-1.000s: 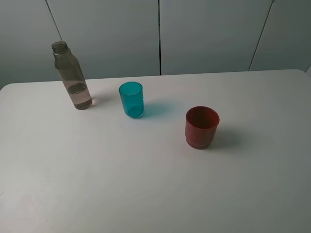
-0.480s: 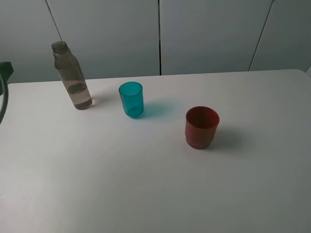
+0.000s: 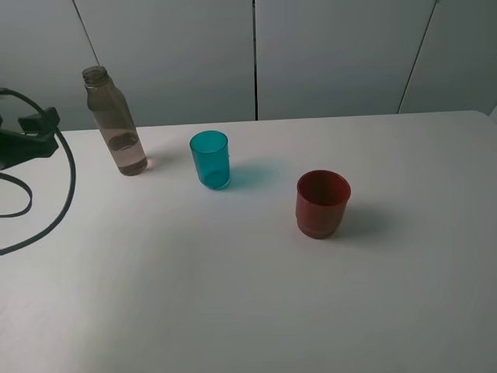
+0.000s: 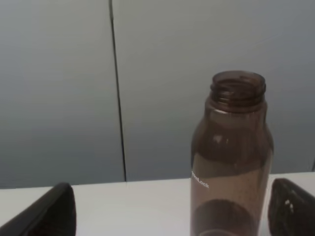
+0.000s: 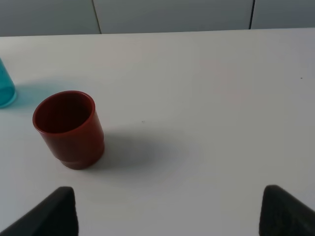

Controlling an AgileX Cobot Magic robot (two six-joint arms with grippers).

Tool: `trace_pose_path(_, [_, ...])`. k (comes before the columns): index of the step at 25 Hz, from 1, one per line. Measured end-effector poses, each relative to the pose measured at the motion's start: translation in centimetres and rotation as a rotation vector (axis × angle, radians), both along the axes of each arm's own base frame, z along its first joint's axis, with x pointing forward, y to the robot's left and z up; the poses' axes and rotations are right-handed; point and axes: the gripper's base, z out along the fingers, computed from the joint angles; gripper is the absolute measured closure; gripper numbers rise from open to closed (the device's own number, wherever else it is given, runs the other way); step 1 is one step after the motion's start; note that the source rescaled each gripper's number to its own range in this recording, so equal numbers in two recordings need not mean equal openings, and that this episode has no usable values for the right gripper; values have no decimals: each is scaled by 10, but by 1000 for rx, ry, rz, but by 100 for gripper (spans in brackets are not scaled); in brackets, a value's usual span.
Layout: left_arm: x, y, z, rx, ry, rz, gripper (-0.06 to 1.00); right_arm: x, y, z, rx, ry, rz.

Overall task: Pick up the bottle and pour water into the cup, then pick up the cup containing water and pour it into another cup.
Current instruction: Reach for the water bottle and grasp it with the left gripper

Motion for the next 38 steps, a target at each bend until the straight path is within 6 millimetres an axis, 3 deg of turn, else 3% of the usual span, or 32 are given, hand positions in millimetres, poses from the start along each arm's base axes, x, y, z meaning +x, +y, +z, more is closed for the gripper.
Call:
trace_pose_path(7, [36,-3,-42,-32,98,-36,-6,0,0,0,0,0,0])
trace_pose_path(12, [61,-8,-49,-22,73,-92,-6,0,0,0,0,0,0])
trace_pose_path(28, [107,-21,-59,-2,5,-170,-6,0,0,0,0,0,0])
trace_pose_path(38, [131,-36,-85,-3,13,-214,-6,0,0,0,0,0,0])
